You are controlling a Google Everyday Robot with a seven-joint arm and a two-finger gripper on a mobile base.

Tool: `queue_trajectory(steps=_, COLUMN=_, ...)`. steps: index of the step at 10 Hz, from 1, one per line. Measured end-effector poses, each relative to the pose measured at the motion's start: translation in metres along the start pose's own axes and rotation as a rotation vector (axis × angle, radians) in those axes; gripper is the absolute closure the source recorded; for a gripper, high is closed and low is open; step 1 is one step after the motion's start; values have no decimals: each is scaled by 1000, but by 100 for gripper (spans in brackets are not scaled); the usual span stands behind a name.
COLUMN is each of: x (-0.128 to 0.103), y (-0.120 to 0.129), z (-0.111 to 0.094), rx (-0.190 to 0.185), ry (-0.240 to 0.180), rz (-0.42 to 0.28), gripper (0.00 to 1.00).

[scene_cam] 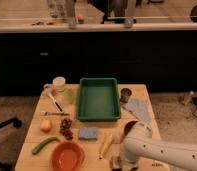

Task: Place eraser in tray

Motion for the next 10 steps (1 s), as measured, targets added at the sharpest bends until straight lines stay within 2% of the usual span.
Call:
queue_trajectory(steps=3, x=-11, y=5, z=-16, rx=15, ry=5, rz=-20, gripper=100)
queue_trajectory(steps=6, x=-21, y=8, z=-36, rx=52, ry=7, rz=-50, gripper=100)
queue_trajectory(steps=10, x=-37, y=11, z=-66, rx=122, ry=-49, rz=-101, gripper=100)
